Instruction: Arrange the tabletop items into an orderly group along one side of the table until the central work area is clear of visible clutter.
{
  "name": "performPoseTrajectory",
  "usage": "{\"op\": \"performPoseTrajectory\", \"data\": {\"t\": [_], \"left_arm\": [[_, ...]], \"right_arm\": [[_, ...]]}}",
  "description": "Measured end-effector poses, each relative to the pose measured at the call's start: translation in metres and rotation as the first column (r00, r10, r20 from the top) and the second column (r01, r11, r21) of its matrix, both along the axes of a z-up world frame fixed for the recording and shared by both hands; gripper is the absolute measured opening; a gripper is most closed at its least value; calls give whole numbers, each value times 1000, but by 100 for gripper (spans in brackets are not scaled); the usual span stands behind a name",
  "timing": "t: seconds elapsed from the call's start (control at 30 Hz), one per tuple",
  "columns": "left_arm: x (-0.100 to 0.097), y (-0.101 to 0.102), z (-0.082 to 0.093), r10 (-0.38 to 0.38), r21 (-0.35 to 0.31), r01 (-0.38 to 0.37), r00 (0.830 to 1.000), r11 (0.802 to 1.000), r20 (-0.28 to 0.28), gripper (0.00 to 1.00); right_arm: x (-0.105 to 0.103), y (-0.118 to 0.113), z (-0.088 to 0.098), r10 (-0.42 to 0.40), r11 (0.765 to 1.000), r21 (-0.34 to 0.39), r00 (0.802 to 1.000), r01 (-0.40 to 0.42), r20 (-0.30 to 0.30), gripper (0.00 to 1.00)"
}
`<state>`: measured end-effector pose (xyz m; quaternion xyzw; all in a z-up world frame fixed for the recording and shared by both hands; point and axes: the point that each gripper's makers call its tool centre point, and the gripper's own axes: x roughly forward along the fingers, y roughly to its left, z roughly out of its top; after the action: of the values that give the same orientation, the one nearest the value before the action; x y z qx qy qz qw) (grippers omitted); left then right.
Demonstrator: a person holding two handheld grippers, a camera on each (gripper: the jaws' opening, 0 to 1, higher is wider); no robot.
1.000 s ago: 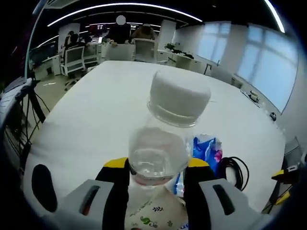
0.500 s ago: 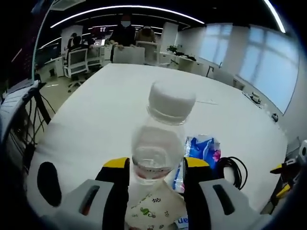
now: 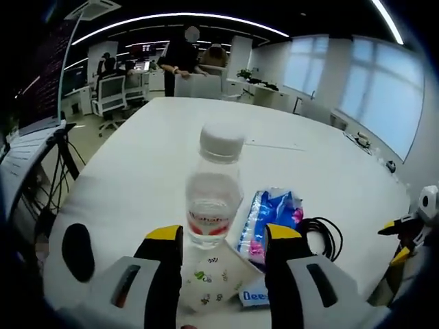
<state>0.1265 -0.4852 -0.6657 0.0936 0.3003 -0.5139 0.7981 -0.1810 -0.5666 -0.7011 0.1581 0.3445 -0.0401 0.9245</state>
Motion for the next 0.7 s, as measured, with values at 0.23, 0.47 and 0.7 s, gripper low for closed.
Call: {"op": "performPoseTrajectory", "data": {"t": [0.23,0.47,0.7], "left_arm": [[-26,14,5,-11,-7,11,1000,1000,-3,46],[-53,17,1,-89,13,89,996,996,9,47],[-64,17,0,-153,29,152,988,988,22,47]], "right_arm": [[-4,0,-4,21,1000,6,1000,-20,-10,64],[0,2,-5,34,999,12,999,-34,-9,64],[8,0,-3,23,1000,9,1000,-23,1,64]]}}
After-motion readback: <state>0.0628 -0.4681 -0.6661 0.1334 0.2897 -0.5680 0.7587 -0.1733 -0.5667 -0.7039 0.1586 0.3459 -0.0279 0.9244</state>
